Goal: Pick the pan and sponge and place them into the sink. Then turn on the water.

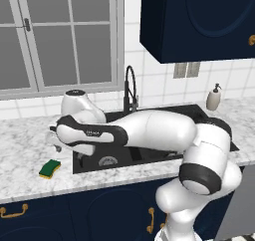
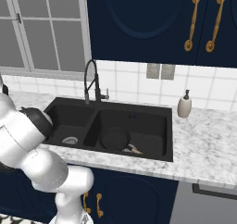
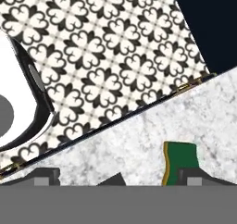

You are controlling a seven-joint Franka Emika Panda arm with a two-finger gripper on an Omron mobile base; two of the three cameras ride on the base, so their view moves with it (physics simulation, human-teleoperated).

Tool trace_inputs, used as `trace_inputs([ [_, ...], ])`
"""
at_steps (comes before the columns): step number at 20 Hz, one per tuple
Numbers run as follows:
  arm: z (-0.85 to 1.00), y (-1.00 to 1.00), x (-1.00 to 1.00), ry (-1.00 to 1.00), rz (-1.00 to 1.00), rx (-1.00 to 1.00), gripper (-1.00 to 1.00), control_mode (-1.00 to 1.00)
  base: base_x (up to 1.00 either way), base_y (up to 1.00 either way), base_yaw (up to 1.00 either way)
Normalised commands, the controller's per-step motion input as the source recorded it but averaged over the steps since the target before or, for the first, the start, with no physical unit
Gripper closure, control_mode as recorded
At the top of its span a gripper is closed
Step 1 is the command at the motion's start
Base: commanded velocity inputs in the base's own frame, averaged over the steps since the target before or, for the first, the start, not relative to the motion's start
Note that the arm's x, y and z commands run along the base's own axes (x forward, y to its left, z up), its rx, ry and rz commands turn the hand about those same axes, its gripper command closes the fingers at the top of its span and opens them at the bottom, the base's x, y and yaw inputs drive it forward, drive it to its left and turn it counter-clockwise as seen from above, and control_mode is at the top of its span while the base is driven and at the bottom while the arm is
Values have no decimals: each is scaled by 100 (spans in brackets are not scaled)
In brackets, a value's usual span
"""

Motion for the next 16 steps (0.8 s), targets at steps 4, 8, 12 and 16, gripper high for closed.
trace_inputs([
  [4, -45, 43, 0, 0, 7, -9, -100, -100, 0, 0, 0],
  [8, -44, 25, 23, -1, 8, -5, -100, -100, 0, 0, 0],
  [12, -46, 30, 37, -1, 8, -5, -100, -100, 0, 0, 0],
  [16, -32, 49, 34, 0, 5, -8, -100, -100, 0, 0, 0],
])
